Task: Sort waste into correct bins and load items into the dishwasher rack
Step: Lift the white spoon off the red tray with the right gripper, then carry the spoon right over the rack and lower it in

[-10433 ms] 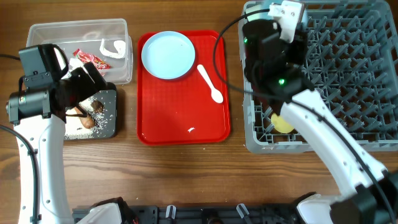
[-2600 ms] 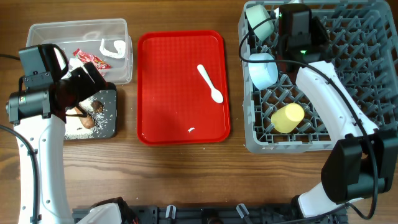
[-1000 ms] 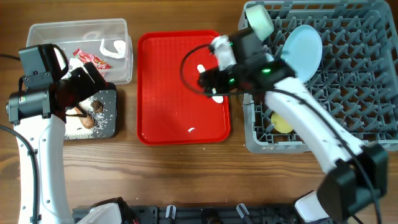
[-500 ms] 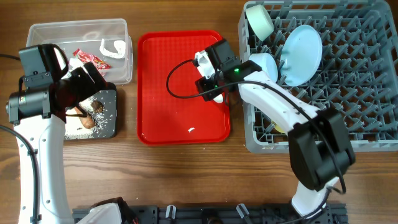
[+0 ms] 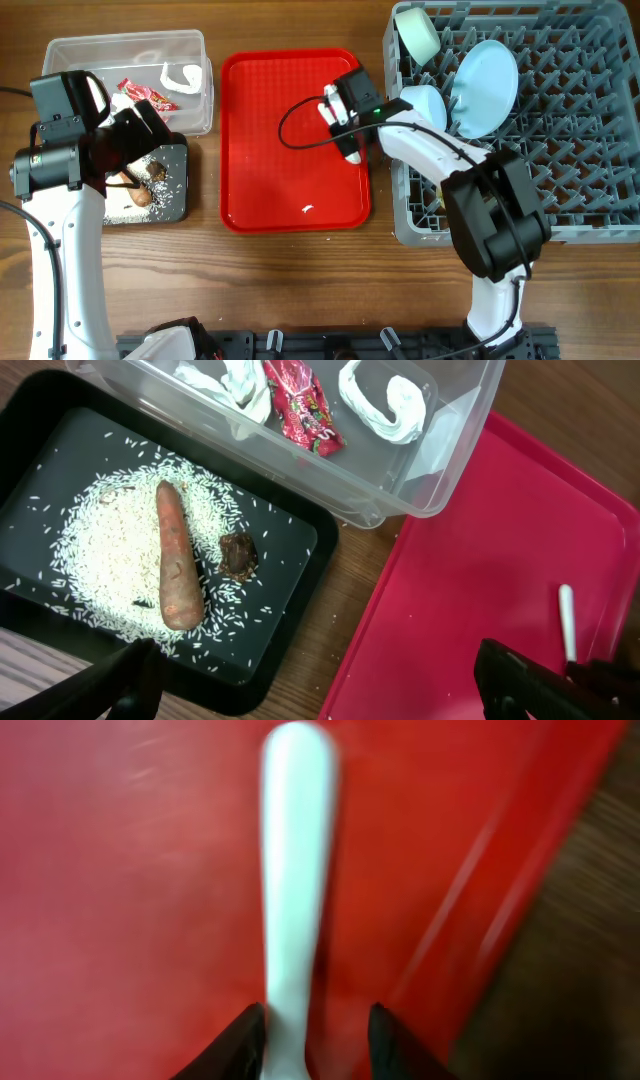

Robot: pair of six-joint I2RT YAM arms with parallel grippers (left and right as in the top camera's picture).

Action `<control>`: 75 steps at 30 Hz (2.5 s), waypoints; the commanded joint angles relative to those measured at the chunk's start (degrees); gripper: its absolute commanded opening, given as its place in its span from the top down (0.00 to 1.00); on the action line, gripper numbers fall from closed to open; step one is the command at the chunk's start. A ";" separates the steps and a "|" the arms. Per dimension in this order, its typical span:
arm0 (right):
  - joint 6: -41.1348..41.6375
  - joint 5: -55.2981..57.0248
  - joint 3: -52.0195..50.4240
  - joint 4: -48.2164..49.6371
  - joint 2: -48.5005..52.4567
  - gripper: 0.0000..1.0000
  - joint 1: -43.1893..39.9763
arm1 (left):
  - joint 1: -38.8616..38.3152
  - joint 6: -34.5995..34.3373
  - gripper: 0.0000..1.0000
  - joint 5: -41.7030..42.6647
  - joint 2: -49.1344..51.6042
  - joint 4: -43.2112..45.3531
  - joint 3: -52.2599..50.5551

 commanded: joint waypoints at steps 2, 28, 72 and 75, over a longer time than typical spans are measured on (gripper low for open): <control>1.73 1.16 0.57 0.46 1.05 0.70 -1.01 | 0.33 0.31 0.00 -0.76 -0.22 0.15 0.57; 3.43 -2.89 0.48 0.20 5.16 0.96 -0.98 | 0.33 0.31 0.00 -0.76 -0.22 0.15 0.57; 78.38 20.61 -13.42 -20.06 -29.00 0.96 -29.33 | 0.33 0.31 0.00 -0.76 -0.22 0.15 0.57; 78.47 19.26 -13.42 -19.28 -28.50 0.96 -29.33 | 0.33 0.31 0.00 -0.76 -0.22 0.15 0.57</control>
